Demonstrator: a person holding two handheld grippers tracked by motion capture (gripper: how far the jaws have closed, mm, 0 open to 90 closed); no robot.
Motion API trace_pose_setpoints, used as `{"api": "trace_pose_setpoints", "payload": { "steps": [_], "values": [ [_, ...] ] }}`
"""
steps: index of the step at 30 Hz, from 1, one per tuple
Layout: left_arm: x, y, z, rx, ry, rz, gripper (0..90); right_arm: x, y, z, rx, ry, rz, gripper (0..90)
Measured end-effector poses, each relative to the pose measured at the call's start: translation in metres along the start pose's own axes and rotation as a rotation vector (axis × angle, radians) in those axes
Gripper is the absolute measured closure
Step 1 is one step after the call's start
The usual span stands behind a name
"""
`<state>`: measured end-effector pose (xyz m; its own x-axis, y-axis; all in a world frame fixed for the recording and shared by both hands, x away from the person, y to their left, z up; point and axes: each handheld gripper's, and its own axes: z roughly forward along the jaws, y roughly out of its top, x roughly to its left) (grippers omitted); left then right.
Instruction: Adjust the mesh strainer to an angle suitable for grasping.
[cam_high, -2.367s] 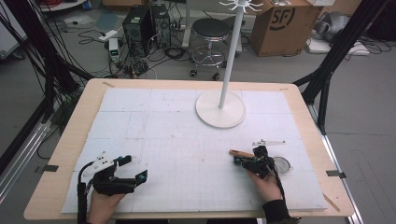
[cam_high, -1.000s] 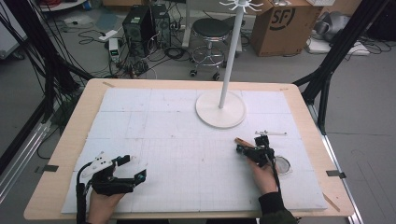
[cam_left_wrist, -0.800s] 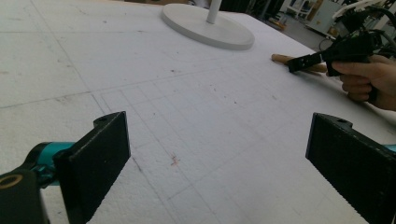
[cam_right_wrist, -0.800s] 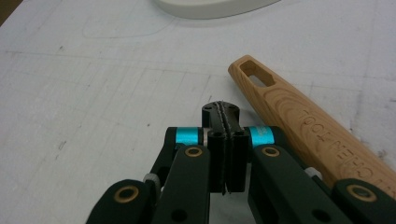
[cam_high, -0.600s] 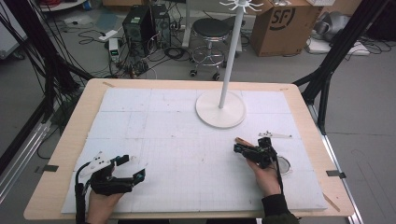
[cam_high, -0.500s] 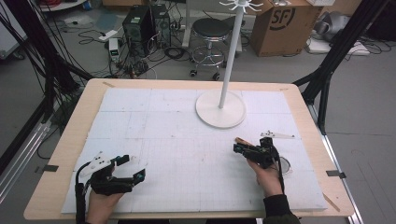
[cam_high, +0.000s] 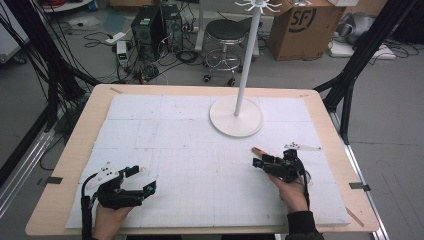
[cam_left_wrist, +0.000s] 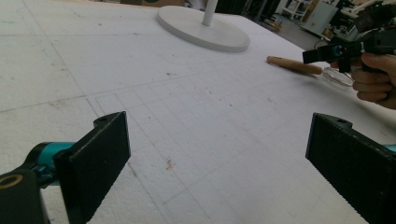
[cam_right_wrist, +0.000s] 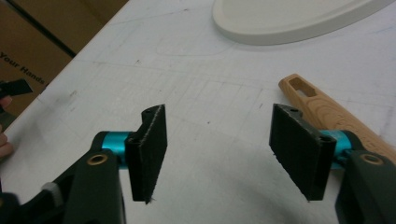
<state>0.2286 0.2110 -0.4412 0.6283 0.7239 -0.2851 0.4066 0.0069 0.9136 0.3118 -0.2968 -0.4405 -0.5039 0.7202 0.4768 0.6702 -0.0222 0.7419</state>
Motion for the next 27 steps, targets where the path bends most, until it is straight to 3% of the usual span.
{"api": "trace_pose_setpoints", "payload": {
  "steps": [7, 18, 27],
  "values": [
    [0.000, 0.000, 0.000, -0.001, -0.002, -0.001, 7.1, -0.006, 0.002, -0.013, -0.030, -0.021, -0.002, 23.4],
    [0.000, 0.000, 0.001, 0.003, -0.003, 0.001, 7.1, -0.017, 0.003, -0.034, -0.061, -0.037, 0.021, 21.2],
    [0.000, 0.000, 0.001, 0.002, -0.004, -0.002, 7.1, -0.026, 0.004, -0.052, -0.015, -0.052, 0.003, 20.9]
  ]
}}
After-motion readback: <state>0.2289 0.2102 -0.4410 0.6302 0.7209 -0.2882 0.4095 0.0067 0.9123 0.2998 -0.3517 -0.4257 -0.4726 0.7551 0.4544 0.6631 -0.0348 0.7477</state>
